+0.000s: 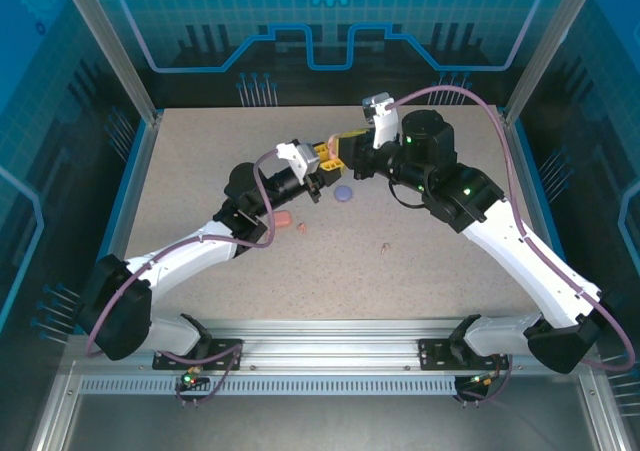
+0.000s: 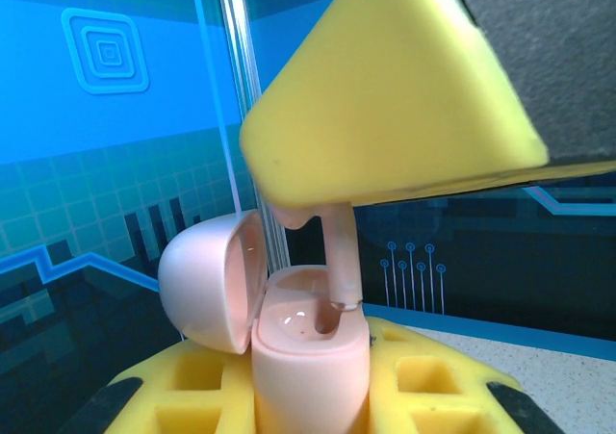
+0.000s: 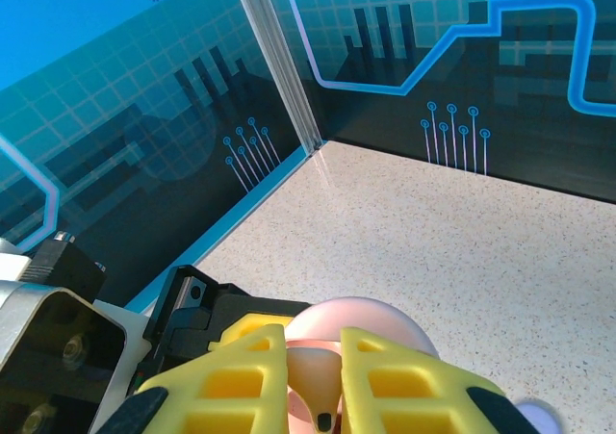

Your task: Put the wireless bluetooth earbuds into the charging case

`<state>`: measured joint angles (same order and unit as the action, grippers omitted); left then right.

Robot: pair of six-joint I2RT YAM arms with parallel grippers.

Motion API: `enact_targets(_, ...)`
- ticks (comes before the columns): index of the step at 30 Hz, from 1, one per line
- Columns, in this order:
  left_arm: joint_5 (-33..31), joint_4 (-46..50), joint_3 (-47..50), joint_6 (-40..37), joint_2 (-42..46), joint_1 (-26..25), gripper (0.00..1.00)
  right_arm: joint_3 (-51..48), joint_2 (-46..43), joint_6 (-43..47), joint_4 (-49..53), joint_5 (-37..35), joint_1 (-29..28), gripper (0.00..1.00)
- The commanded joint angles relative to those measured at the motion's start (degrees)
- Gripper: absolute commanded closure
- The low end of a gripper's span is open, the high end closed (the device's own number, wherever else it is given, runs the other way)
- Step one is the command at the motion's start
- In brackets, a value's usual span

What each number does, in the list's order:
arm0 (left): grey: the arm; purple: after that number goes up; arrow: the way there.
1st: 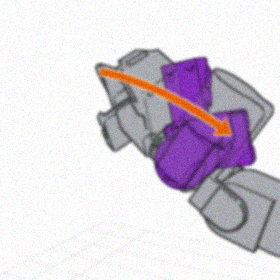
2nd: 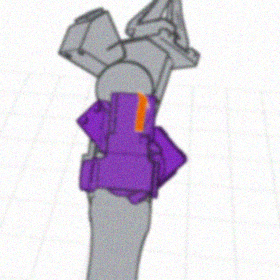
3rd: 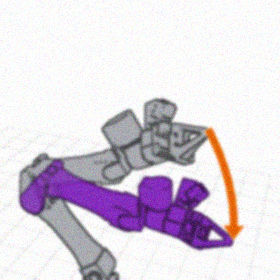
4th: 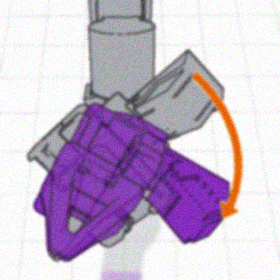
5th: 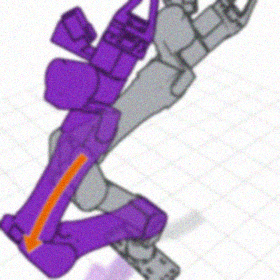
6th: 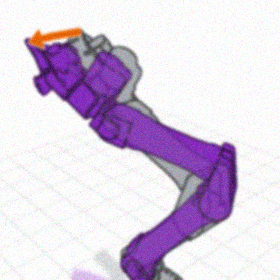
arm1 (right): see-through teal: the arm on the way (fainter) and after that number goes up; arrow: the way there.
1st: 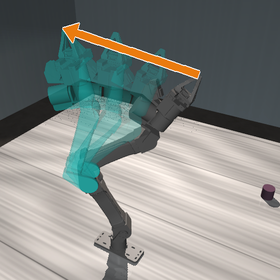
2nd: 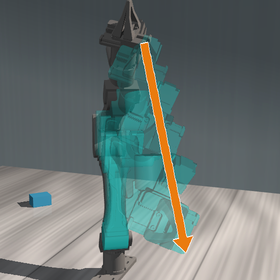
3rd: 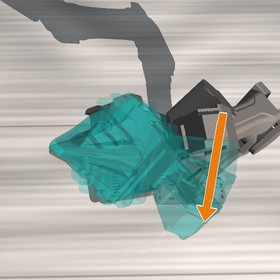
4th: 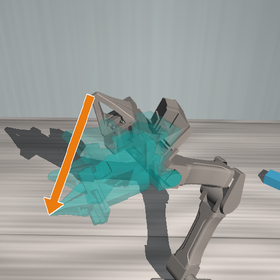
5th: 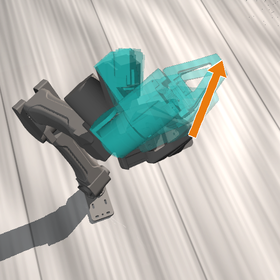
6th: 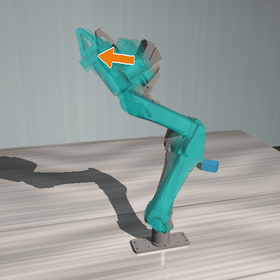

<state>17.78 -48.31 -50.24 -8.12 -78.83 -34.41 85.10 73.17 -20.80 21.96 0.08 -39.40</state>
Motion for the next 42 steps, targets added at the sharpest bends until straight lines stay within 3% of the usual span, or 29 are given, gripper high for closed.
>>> enact_targets(1, -0.6, -1.1, -2.0, -1.6, 0.4, -0.4, 1.00, -0.3, -0.9, 1.3, 0.1, -0.1, -0.8, 0.85)
enact_targets(26, -0.3, -0.7, -1.5, -1.9, 1.5, -0.4, 1.00, 0.7, 1.4, 4.1, 2.1, -6.4, -2.1, 0.87)
enact_targets(37, -0.4, -0.6, -1.6, -1.1, 1.1, -0.4, 1.00, 2.6, 4.3, 8.1, 5.3, 3.3, -3.0, 0.86)
enact_targets(40, -0.7, -0.3, -1.5, -0.9, 1.1, -0.4, 1.00, 2.9, 4.6, 7.8, 5.9, 1.9, -3.0, 0.78)
enact_targets(42, -0.7, -0.3, -1.4, -0.8, 1.1, -0.4, 1.00, 3.4, 4.0, 6.7, 5.8, 0.4, -2.8, 0.65)
